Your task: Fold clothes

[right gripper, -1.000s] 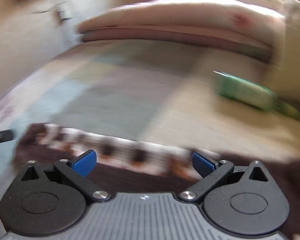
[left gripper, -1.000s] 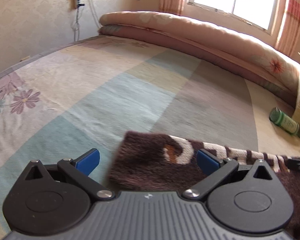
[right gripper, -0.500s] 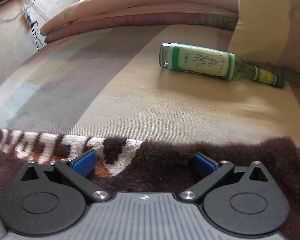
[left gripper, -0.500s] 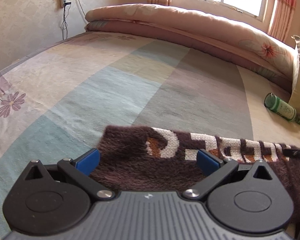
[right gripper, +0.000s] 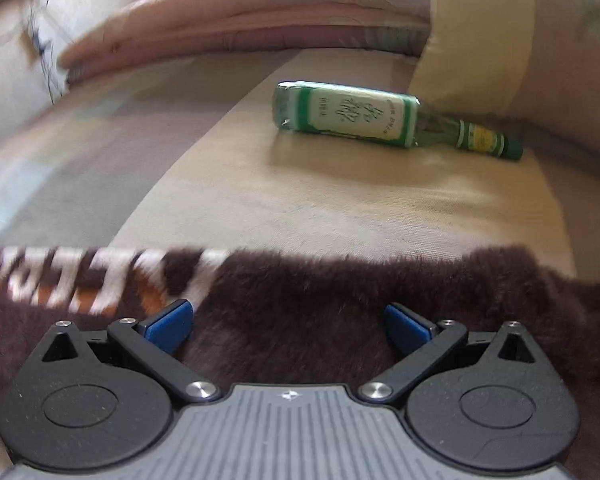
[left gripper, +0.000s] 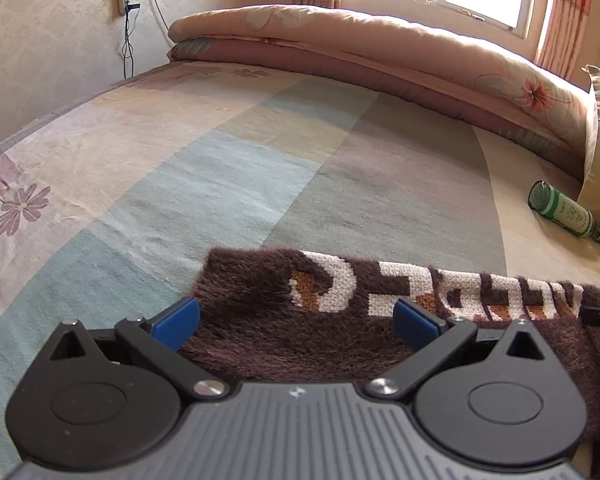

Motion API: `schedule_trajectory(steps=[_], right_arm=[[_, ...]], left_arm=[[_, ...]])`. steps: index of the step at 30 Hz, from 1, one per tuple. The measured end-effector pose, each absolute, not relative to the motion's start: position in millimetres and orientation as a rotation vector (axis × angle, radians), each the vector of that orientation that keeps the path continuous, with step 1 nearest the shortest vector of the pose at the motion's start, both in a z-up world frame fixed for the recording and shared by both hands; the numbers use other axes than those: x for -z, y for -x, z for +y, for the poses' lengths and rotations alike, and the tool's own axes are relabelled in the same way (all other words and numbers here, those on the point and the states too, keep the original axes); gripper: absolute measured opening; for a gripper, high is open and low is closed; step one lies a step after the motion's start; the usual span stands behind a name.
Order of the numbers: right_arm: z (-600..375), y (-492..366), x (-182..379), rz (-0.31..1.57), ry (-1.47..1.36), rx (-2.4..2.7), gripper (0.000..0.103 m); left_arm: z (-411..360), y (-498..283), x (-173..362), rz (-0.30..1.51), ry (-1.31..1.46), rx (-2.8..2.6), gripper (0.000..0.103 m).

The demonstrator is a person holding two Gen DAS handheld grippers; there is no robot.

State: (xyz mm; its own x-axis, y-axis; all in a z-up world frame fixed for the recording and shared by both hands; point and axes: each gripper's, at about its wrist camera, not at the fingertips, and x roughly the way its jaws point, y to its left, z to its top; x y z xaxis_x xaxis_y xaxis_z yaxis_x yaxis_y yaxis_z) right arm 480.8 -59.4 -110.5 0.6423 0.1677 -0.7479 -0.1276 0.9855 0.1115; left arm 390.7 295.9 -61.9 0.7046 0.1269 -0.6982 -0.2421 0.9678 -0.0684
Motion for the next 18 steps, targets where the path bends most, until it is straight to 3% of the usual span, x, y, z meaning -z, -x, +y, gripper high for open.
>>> schedule_trajectory(steps=[10, 18], right_arm=[[-25.6, -384.6, 109.7, 0.906, 0.134, -0.177, 0.103], [-64.2, -291.2, 85.9, 0.869, 0.066, -0.125, 0.103]], left_arm=[[266.1, -393.0, 58.8, 0.778, 0.082, -0.150, 0.102], [182.0, -400.7, 61.4, 0.787, -0.043, 0.019, 0.102]])
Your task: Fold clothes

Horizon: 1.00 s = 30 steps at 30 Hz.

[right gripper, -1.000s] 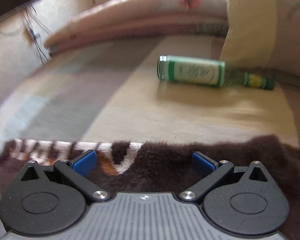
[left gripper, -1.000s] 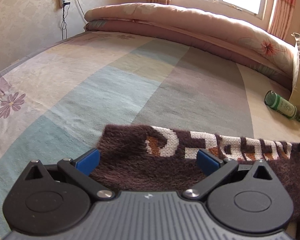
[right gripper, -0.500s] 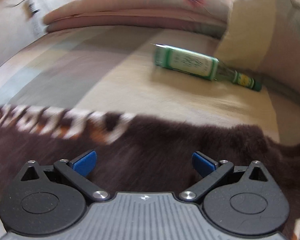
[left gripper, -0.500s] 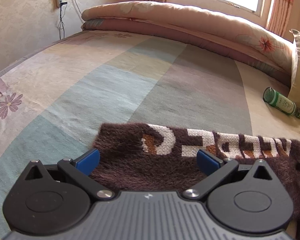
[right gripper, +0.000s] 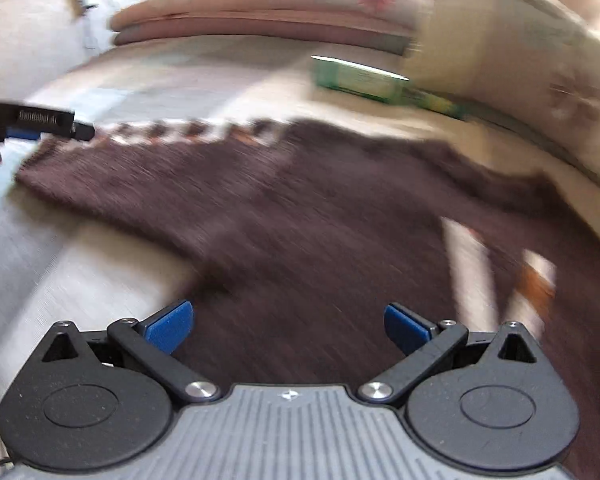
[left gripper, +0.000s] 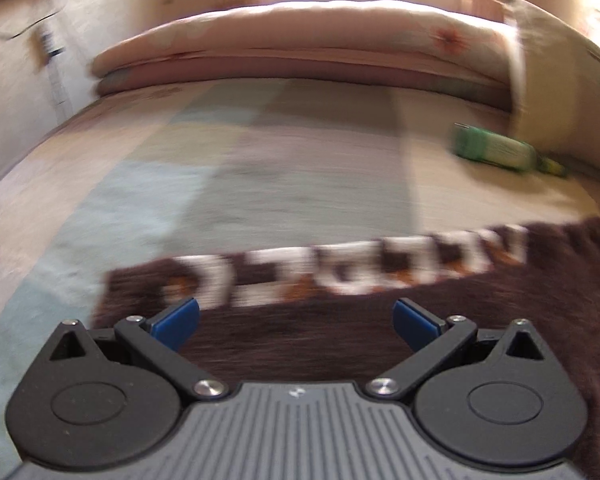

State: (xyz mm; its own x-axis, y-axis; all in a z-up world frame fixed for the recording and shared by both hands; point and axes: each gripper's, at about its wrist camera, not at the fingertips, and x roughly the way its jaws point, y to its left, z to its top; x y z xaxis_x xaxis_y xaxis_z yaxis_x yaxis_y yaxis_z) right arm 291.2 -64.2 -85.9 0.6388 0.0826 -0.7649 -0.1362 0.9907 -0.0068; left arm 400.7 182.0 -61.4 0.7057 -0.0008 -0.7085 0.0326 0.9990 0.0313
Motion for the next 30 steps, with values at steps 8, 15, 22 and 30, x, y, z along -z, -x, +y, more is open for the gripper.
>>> schedule_trajectory(steps=[8, 15, 22, 30], right_arm=[[-99.3, -239.5, 97.4, 0.884, -0.177, -0.096, 0.103], [-103.6, -241.9, 97.8, 0.881, -0.215, -0.059, 0.103], [-89.4, -245.6, 101.1, 0.880, -0.187, -0.056, 0.103], [-77.0, -240.3, 107.5, 0.873, -0.109, -0.102, 0.103]], left_arm=[[126.4, -403.4, 93.6, 0.924, -0.056, 0.257, 0.102], [214.7, -396.9, 88.7, 0.929, 0.128, 0.213, 0.102], [318.5, -389.9, 82.9, 0.753, 0.458, 0.040, 0.102], [343.0, -422.6, 108.0, 0.717, 0.550, 0.037, 0.102]])
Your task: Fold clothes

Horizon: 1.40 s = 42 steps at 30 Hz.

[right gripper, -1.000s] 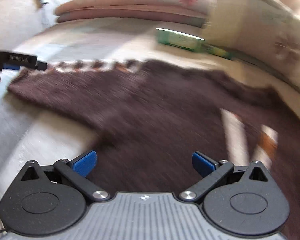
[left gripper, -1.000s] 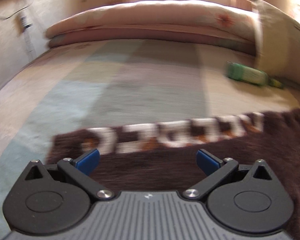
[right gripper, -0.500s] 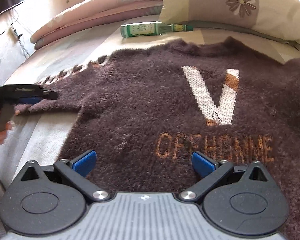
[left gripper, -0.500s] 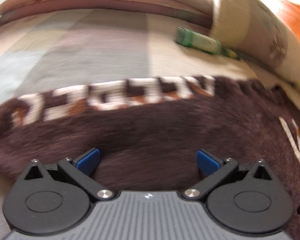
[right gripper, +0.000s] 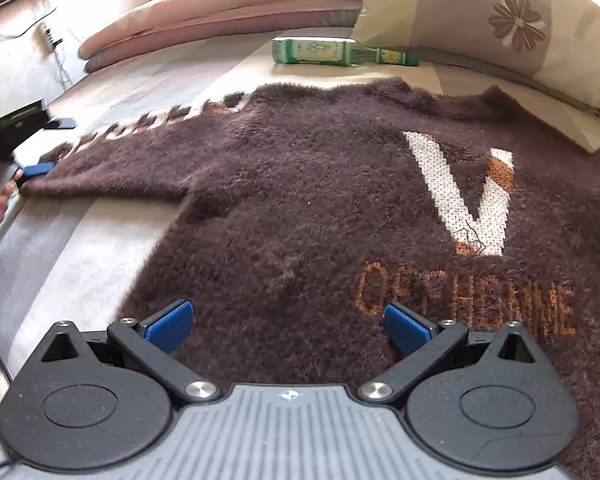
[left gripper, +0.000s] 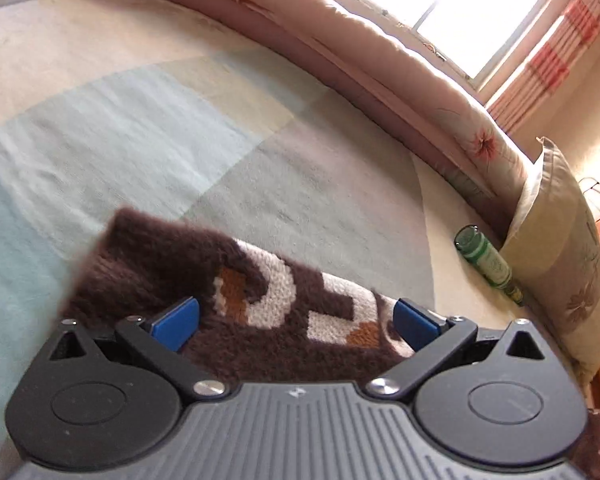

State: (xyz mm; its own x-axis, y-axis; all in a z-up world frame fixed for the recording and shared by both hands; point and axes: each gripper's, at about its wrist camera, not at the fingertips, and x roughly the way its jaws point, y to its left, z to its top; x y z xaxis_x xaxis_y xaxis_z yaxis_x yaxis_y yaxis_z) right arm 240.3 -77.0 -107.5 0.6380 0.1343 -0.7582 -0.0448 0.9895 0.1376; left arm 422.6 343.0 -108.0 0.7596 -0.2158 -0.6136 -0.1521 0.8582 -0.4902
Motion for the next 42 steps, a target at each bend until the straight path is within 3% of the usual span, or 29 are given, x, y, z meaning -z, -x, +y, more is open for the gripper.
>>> schedule_trajectory(steps=[5, 8, 13, 18, 23, 28, 32, 38, 42], right_arm=[[-80.6, -240.3, 109.5, 0.865, -0.109, -0.111, 0.103], [-85.5, -235.3, 107.3, 0.854, -0.126, -0.115, 0.103], [-102.3, -223.8, 98.4, 0.827, -0.174, -0.064, 0.103], [-120.6, -214.9, 88.6, 0.790, -0.156, 0.021, 0.103], [-126.0, -249.3, 97.9, 0.796, -0.089, 0.060, 0.103], [-86.3, -286.6, 119.8, 0.842, -0.092, 0.011, 0.103], [-49.0, -269.2, 110.1, 0.866, -0.017, -0.162, 0.103], [-101.2, -207.8, 86.6, 0.777, 0.058, -0.066, 0.103], [-159.8, -176.2, 109.3, 0.880, -0.026, 0.072, 0.103]], left_arm=[[335.0, -414.0, 92.6, 0.760, 0.441, -0.333, 0.102], [305.2, -411.2, 73.9, 0.759, 0.380, -0.246, 0.102], [183.9, -405.4, 47.7, 0.754, 0.127, 0.129, 0.102], [57.6, -377.4, 58.1, 0.727, -0.251, 0.372, 0.102], [20.1, -365.4, 70.5, 0.735, -0.390, 0.398, 0.102], [35.4, -371.9, 63.9, 0.728, -0.319, 0.350, 0.102], [41.5, -369.7, 51.5, 0.706, -0.239, 0.368, 0.102], [21.9, -344.8, 35.3, 0.678, -0.229, 0.496, 0.102], [-1.3, -319.5, 17.8, 0.648, -0.174, 0.575, 0.102]])
